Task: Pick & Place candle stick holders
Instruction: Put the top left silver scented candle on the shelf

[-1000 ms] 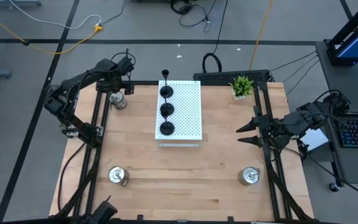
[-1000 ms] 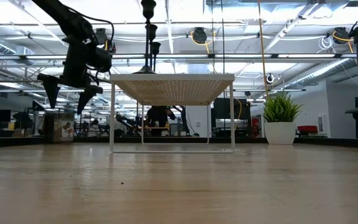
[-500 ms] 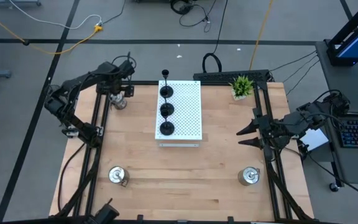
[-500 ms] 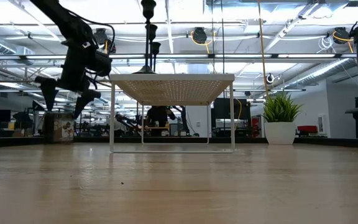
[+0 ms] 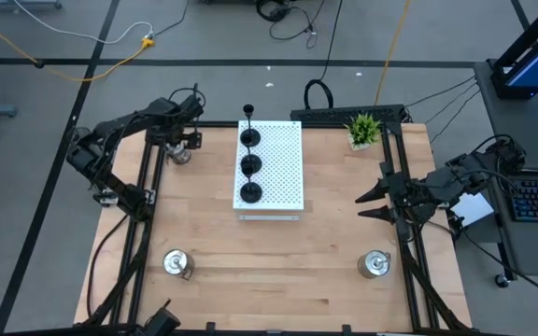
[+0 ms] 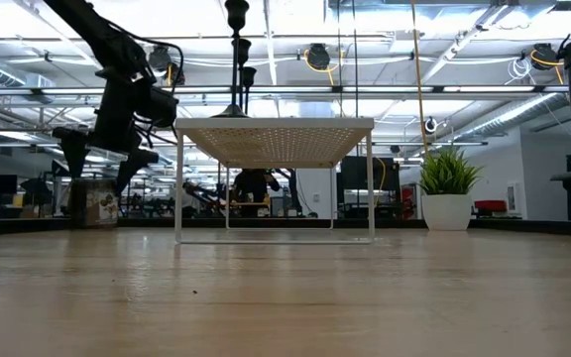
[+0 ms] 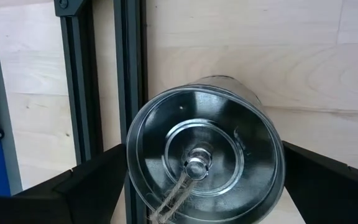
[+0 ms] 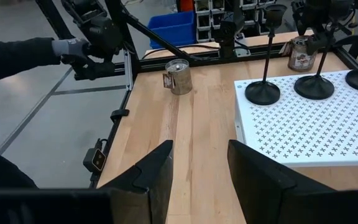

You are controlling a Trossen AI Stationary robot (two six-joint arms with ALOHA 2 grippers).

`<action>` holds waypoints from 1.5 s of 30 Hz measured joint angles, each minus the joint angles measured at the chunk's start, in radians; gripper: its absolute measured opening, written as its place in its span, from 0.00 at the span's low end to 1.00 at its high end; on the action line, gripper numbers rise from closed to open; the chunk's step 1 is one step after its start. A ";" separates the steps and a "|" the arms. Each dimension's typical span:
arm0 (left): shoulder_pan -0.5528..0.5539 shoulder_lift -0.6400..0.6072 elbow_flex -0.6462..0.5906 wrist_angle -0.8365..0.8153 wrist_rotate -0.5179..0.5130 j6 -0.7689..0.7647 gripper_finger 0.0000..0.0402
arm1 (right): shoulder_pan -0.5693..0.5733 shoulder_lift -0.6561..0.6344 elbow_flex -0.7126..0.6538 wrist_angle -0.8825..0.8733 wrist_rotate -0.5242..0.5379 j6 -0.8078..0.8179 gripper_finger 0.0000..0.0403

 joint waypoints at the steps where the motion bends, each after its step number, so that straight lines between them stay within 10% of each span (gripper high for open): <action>1: 0.000 -0.001 -0.006 0.008 0.006 -0.004 0.99 | 0.000 0.000 0.000 0.000 0.000 0.000 0.36; 45: 0.013 -0.056 -0.154 0.266 0.099 -0.027 0.99 | 0.000 0.000 0.000 0.030 0.008 0.027 0.36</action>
